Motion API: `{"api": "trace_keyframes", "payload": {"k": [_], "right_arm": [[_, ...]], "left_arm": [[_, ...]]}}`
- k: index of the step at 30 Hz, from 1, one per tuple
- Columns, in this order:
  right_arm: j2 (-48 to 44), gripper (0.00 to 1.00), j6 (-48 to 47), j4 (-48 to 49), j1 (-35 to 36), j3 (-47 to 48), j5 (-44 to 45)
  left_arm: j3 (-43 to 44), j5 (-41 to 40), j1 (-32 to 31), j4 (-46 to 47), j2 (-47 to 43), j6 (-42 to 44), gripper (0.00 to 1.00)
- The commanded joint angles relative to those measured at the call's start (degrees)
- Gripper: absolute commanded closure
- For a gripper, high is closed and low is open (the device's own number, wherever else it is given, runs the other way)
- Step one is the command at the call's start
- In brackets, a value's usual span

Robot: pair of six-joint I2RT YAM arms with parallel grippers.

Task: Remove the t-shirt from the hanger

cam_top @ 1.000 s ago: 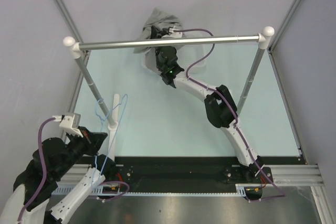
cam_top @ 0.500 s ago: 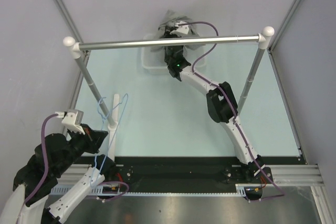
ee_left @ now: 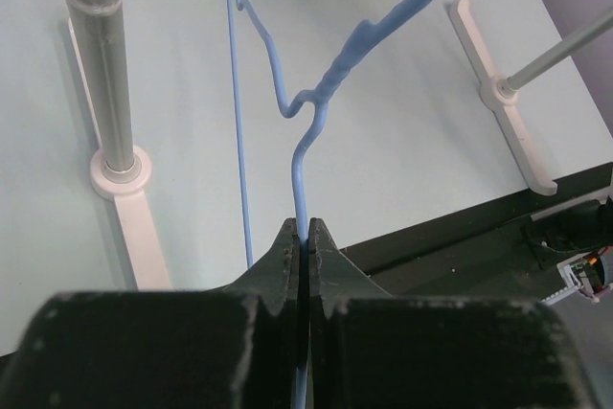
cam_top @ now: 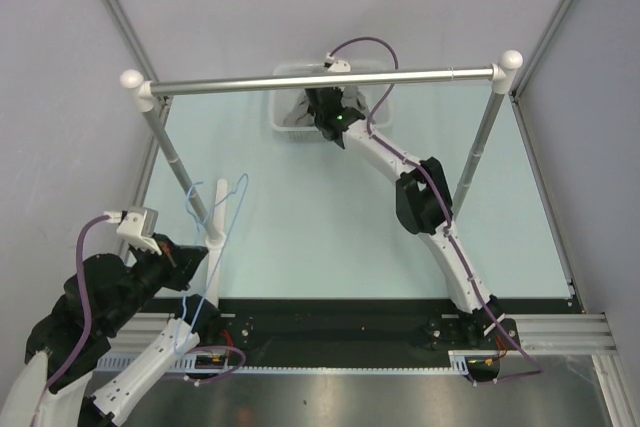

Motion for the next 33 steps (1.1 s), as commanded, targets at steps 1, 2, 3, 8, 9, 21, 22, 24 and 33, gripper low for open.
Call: {"api": "trace_keyframes", "payload": {"k": [1,2,3,8,9,21,22,24,33], "right_arm": [[-1.61,1.00,-2.77,-9.63,-2.74,11.51,-5.07],[-0.65,1.00,-3.22,-11.64,-3.36,12.15,-7.35],[-0.73,1.00,-3.92,-12.10,-3.89,12.15,-8.33],[0.06,0.95,-11.29,-12.37,-6.80,12.50,-12.38],[0.33,0.94,-13.39,-12.28,-7.15,12.33,-12.64],[2.35,0.19,-15.09,-13.24,-8.47,15.14,-20.20],[1.91,0.17,-14.74,-13.77,-8.56,15.23,-20.12],[-0.10,0.12,-13.60,-15.44,-8.47,14.79,-19.15],[-13.19,0.00,-12.01,-22.03,-4.52,2.09,-17.75]], "left_arm": [[0.17,2.06,-0.36,3.63,1.48,-0.95,1.00],[0.26,2.24,-0.36,3.72,1.48,-1.04,1.00],[0.35,2.24,-0.36,3.54,1.48,-1.22,1.00],[0.17,4.60,-0.36,5.29,1.04,-1.74,1.00],[0.00,6.09,-0.36,6.08,0.78,-1.92,1.00],[-4.48,8.65,-0.45,15.31,4.46,-8.42,1.00],[-4.66,8.83,-0.45,15.58,4.91,-9.12,1.00],[-5.28,9.62,-0.28,16.98,5.43,-10.62,1.00],[-5.45,8.21,-0.28,19.18,8.60,-16.86,1.00]]}}
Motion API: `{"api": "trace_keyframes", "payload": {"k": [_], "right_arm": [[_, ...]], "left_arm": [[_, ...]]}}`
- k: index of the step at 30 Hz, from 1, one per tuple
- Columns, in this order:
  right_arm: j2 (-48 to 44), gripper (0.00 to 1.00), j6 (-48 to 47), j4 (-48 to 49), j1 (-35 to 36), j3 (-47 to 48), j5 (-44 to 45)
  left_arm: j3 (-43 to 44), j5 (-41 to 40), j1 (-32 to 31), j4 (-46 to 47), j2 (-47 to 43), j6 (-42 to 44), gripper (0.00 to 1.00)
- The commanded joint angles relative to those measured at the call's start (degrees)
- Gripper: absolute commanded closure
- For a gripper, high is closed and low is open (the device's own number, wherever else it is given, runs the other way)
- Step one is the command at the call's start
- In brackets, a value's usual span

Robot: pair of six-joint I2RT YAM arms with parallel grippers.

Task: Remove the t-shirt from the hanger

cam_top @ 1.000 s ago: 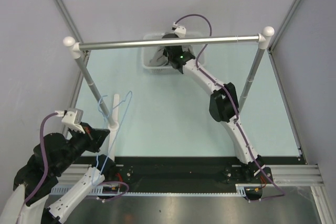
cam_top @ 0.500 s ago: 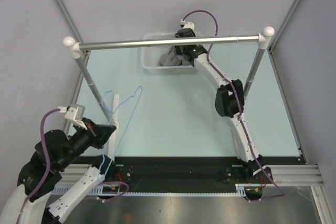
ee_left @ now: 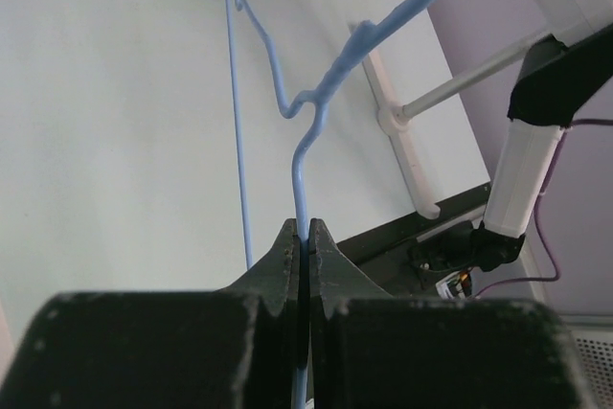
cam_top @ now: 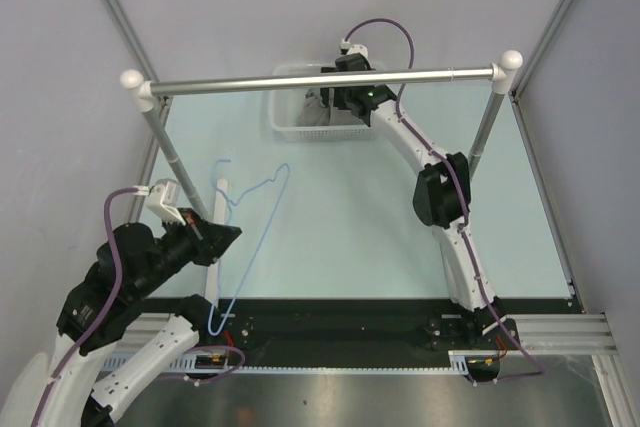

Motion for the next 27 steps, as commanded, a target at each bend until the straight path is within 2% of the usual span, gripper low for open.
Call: {"api": "trace_keyframes", "payload": {"k": [1,11,18,24,27], "right_arm": [[-14.46,0.00,-0.23,-2.93,4.20,-8.59,1.73],[-32.94,0.00,1.26,-1.88,22.04,-39.85,11.31],[-46.03,0.00,8.11,-3.99,30.49,-59.19,7.46],[-63.95,0.01,13.12,-4.60,36.19,-73.02,5.69],[-74.23,0.00,16.55,-5.13,36.47,-79.96,2.53]], "left_arm": [[0.16,0.26,-0.17,4.67,2.39,-5.25,1.00],[-1.94,-0.10,-0.26,9.50,4.59,-10.97,1.00],[-4.14,4.47,-0.17,12.67,4.77,-12.12,1.00],[-4.06,10.44,-0.17,11.44,1.35,-9.31,1.00],[-2.48,13.17,-0.17,9.78,-1.64,-7.20,1.00]]}}
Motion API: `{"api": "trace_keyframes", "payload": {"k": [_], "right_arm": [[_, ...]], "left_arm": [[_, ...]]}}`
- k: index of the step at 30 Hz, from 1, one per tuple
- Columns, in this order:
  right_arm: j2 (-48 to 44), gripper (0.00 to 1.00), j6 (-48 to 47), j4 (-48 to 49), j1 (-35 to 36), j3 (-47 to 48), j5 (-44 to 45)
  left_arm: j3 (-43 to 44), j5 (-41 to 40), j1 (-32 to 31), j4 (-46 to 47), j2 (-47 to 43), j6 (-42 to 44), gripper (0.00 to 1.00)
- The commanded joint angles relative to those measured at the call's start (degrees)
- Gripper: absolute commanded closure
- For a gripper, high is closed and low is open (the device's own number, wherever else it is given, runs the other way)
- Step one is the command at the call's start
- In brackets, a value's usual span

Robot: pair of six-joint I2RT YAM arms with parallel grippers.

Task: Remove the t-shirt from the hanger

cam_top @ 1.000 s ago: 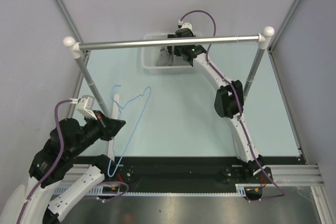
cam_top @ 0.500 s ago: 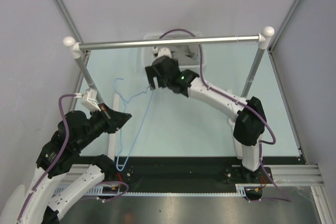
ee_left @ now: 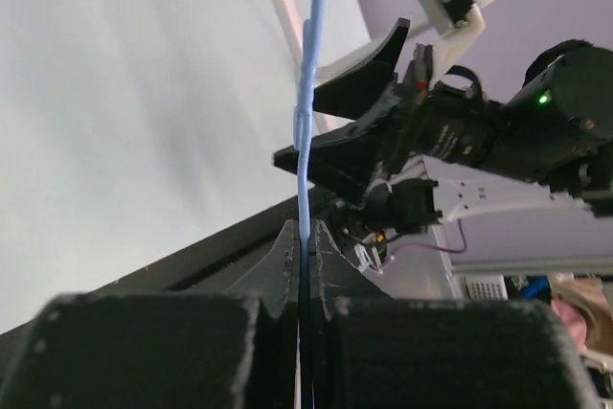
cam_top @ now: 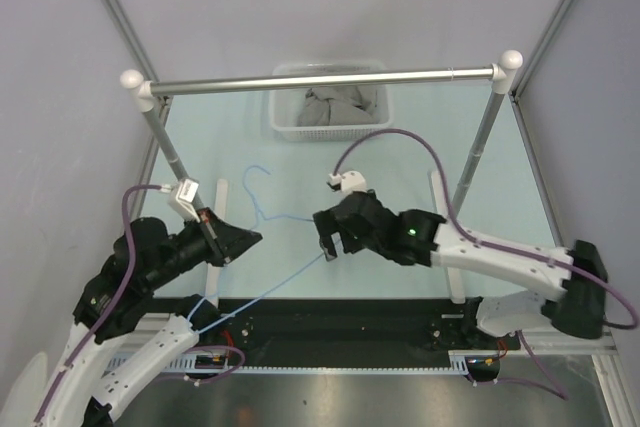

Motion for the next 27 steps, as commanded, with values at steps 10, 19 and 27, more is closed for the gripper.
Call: {"api": "trace_keyframes", "payload": {"k": [10,19,27], "right_arm": [[-31.76,0.00,12.47,1.02,1.21,-10.39,-4.77],[-39.68,0.00,15.65,6.49,1.21,-14.44,-2.48],[-41.78,0.00,14.42,1.28,1.30,-10.65,2.27]], "left_arm": [[16.93,6.35,-0.17,-8.39,-2.70,13.43,1.00],[31.70,5.21,-0.08,-13.68,1.35,19.43,1.00],[43.31,-4.90,-0.08,-12.55,10.56,15.74,1.00]]}}
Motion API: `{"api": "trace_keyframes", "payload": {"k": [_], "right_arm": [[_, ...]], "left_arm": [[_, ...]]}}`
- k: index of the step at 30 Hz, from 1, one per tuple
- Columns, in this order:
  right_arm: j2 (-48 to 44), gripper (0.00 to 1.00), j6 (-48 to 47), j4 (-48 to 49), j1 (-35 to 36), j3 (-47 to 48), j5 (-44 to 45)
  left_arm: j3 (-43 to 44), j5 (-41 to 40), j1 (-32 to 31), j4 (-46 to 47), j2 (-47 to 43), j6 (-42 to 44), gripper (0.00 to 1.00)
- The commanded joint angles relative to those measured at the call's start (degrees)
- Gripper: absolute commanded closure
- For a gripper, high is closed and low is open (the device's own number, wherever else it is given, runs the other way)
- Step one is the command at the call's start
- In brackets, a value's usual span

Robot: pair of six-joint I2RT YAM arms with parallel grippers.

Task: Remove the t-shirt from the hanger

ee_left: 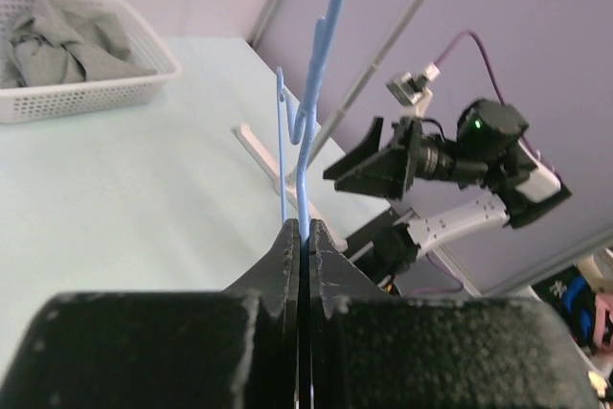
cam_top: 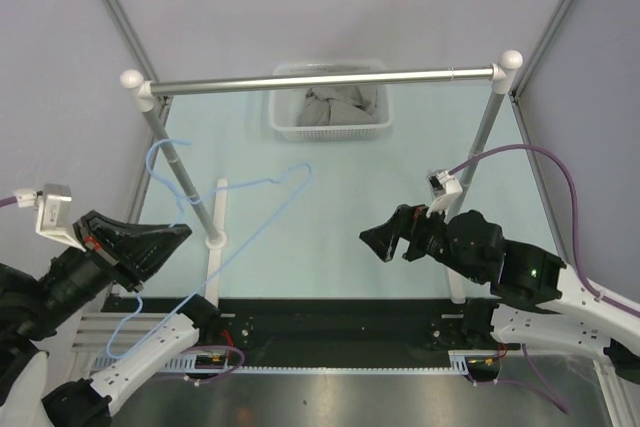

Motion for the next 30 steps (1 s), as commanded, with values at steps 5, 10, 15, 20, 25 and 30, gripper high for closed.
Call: {"api": "trace_keyframes", "payload": {"k": [5,10,15,20,25,30], "right_arm": [[-3.96,0.00,-0.14,-0.32,-0.03,1.78,4.92],[-4.66,0.00,-0.06,-1.38,0.06,2.40,5.36],[-5.45,0.00,0.56,-2.00,-0.03,1.78,5.36],[-5.98,0.00,1.09,-1.65,0.05,0.11,5.45],[-5.54,0.00,1.44,0.11,-0.03,-1.29,4.84],[-3.79,0.00,1.35,0.55,-0.03,-1.56,5.01]], "left_arm": [[4.72,-6.92,-0.06,8.62,10.68,-3.66,1.00],[3.85,-9.37,-0.06,15.29,14.47,-5.60,1.00],[3.05,-12.96,-0.06,17.85,16.84,-7.35,1.00],[-0.72,-16.93,0.03,18.03,16.67,-9.29,1.00],[-3.89,-17.90,0.03,18.48,15.88,-10.17,1.00],[-7.40,-15.53,0.03,20.66,15.44,-11.30,1.00]]}}
